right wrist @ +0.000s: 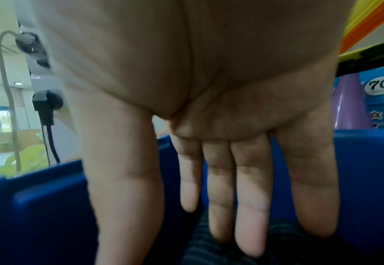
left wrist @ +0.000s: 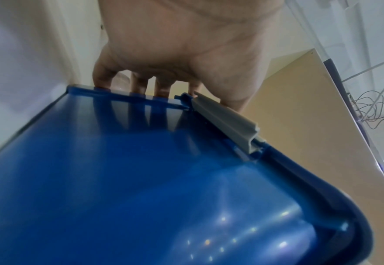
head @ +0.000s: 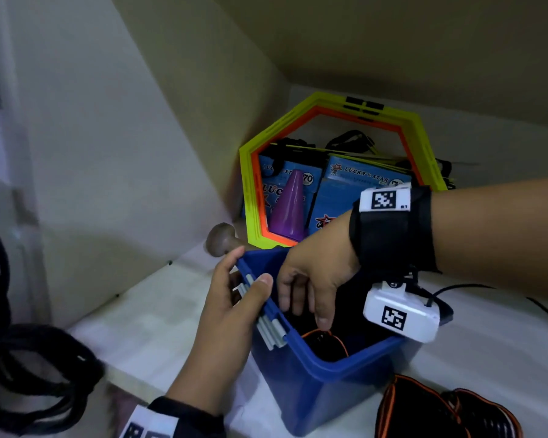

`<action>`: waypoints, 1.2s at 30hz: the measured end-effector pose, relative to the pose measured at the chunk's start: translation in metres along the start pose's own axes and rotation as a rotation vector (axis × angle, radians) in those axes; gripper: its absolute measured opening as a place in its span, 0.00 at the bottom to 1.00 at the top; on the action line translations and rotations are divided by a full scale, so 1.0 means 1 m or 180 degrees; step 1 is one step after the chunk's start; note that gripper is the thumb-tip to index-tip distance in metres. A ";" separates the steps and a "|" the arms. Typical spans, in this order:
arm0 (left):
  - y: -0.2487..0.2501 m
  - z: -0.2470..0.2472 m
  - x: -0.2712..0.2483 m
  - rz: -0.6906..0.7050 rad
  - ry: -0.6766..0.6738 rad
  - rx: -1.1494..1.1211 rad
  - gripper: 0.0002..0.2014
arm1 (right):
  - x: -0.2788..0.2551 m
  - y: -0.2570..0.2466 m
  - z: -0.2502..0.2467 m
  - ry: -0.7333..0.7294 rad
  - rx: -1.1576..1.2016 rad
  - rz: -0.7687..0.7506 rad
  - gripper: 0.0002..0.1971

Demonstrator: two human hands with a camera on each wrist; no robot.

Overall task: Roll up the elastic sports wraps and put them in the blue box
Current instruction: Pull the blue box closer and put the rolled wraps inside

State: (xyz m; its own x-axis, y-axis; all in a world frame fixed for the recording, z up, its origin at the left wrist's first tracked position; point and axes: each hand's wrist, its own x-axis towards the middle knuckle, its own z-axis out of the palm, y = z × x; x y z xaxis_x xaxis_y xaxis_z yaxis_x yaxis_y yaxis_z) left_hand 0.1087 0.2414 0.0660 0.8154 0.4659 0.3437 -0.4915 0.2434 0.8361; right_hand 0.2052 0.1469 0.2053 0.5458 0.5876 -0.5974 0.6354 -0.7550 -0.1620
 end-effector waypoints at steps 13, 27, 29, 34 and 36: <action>0.005 0.011 -0.004 -0.0007 0.0090 0.0043 0.20 | -0.123 0.131 -0.019 0.1156 0.0479 0.0364 0.19; -0.005 -0.002 0.007 0.0049 0.0186 0.0360 0.21 | -0.115 0.203 0.130 0.0459 0.0505 0.0676 0.27; -0.007 -0.002 0.008 0.0071 0.0153 0.0314 0.19 | -0.112 0.203 0.134 0.0602 0.0419 0.0605 0.26; -0.012 -0.002 0.009 0.0124 0.0122 0.0202 0.20 | -0.111 0.209 0.138 0.0965 0.0571 0.0533 0.17; -0.012 -0.002 0.009 0.0172 0.0164 0.0215 0.19 | -0.120 0.210 0.139 0.1141 0.0723 0.0514 0.11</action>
State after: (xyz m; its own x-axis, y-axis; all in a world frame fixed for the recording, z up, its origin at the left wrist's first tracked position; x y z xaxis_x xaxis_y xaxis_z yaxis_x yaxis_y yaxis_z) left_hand 0.1212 0.2438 0.0579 0.7706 0.5202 0.3682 -0.5113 0.1597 0.8444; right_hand 0.1977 -0.1227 0.1337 0.8082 0.4904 -0.3259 0.4124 -0.8665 -0.2812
